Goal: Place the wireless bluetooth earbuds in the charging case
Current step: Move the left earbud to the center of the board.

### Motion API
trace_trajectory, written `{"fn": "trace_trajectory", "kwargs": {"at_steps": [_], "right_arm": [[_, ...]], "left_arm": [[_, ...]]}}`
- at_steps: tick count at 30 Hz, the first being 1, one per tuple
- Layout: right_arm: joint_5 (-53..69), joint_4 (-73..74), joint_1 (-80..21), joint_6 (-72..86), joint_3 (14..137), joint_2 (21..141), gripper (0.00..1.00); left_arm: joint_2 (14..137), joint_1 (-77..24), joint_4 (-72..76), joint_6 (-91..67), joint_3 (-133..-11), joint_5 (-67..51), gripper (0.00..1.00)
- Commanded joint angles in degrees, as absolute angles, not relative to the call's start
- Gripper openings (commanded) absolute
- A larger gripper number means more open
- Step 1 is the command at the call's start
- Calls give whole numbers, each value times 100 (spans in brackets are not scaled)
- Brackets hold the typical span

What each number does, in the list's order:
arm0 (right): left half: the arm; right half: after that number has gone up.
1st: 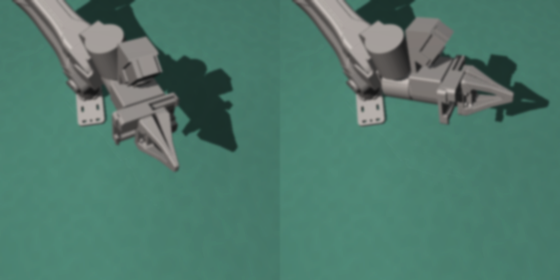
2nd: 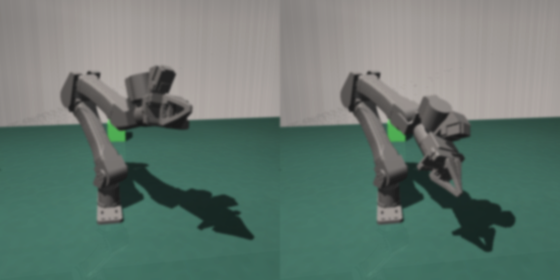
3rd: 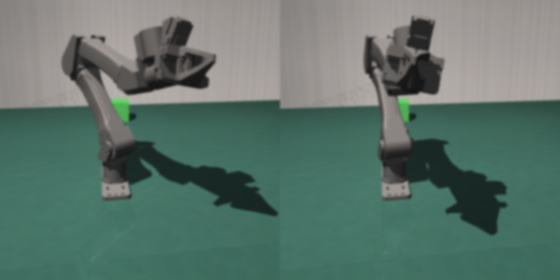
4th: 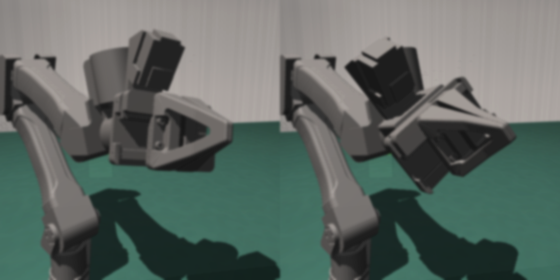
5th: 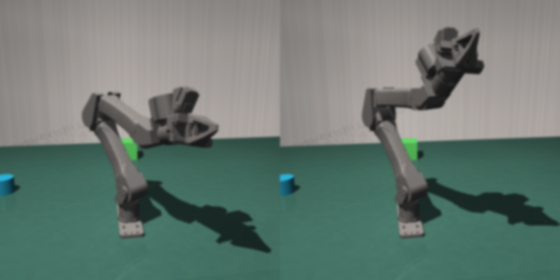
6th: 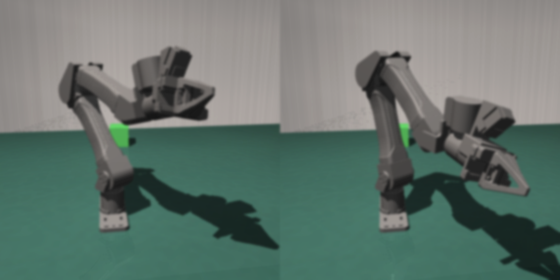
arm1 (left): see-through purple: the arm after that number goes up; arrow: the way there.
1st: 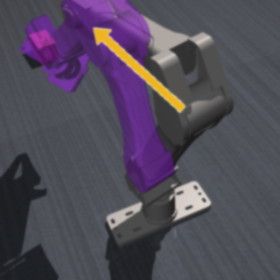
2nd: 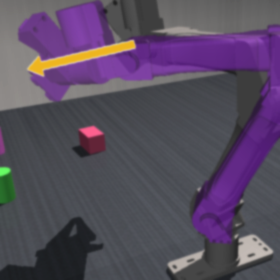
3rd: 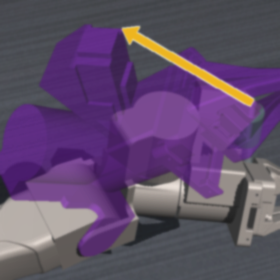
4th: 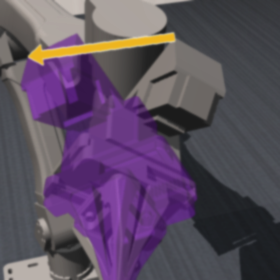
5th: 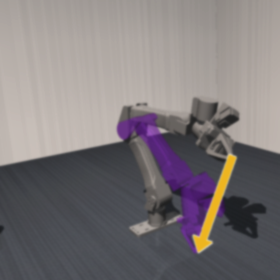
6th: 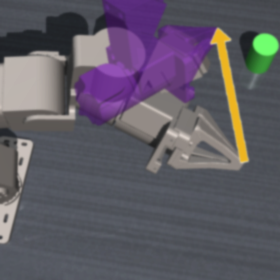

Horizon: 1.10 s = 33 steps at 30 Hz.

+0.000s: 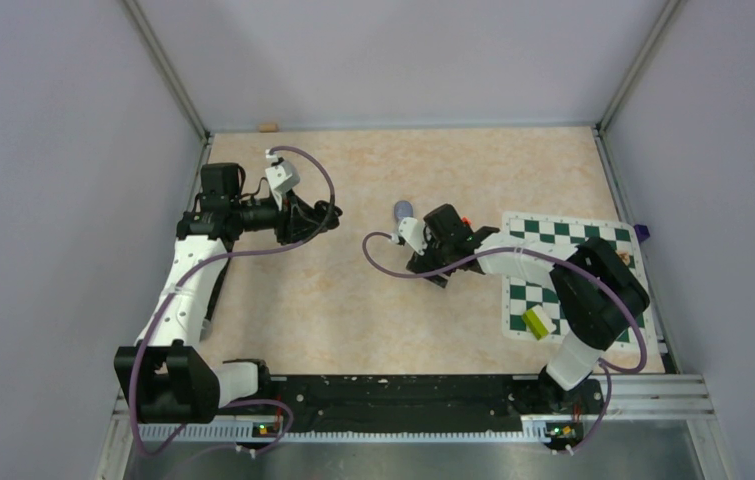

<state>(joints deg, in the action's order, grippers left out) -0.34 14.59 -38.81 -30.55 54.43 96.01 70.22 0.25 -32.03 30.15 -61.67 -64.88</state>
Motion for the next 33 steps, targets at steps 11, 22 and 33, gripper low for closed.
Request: {"fn": "trace_trajectory", "kwargs": {"at_steps": [11, 22, 33], "right_arm": [[-483, 1648, -3586, -3256, 5419, 9528, 77], [-48, 1867, -3267, -2954, 5633, 9237, 76], [3198, 2071, -1865, -1021, 5848, 9374, 50]], "left_arm": [[6853, 26, -3009, 3037, -6165, -6630, 0], [6847, 26, -3011, 3055, -6161, -6627, 0], [6848, 27, -2990, 3041, -6161, -6618, 0]]}}
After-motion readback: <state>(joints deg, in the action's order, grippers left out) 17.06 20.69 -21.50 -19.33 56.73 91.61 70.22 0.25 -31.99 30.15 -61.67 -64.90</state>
